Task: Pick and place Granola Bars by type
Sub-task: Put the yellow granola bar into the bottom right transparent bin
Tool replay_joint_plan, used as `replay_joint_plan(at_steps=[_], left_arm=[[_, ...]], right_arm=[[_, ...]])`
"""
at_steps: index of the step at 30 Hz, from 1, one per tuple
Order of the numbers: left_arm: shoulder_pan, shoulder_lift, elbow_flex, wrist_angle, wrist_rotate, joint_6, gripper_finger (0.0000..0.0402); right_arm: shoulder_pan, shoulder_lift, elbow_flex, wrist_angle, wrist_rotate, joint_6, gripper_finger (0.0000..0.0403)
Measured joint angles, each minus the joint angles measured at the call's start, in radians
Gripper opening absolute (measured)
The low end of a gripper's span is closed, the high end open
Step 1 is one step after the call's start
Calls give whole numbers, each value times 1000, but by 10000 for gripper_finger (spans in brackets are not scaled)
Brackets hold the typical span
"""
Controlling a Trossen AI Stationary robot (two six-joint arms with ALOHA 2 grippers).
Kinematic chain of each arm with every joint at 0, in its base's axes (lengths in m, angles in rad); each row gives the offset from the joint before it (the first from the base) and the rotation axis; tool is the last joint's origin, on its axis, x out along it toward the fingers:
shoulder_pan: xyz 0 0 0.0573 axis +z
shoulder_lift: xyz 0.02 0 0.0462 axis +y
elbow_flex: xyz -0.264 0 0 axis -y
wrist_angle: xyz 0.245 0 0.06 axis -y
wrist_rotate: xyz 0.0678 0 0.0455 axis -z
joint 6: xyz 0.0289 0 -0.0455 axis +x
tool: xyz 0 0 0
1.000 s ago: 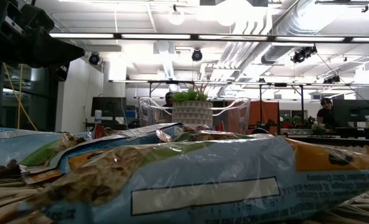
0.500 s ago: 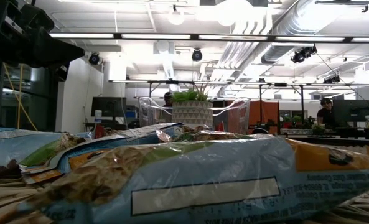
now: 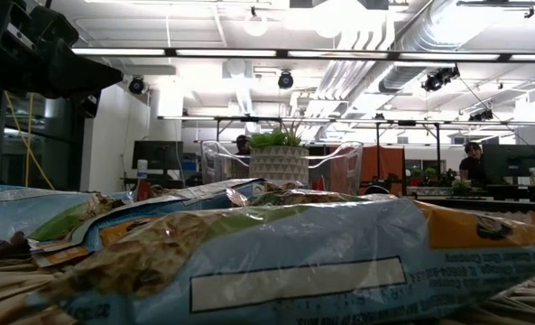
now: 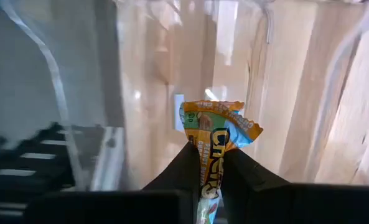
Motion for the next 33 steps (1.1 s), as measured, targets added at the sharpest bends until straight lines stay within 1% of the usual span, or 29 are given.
replay_joint_plan(at_steps=[5,9,12,16,28,33], left_arm=[[0,0,0,0,0,0,1],[0,0,0,0,0,0,1],[0,0,0,0,0,0,1],[0,0,0,0,0,0,1],[0,0,0,0,0,0,1],[0,0,0,0,0,0,1]], right_arm=[[-7,93,0,1,19,-111,31],[-13,149,0,9,77,-170,26],[-18,173,0,26,107,-186,28],[-27,180,0,43,126,-185,41],[-28,177,0,52,123,-167,71],[-28,175,0,51,91,-166,84]])
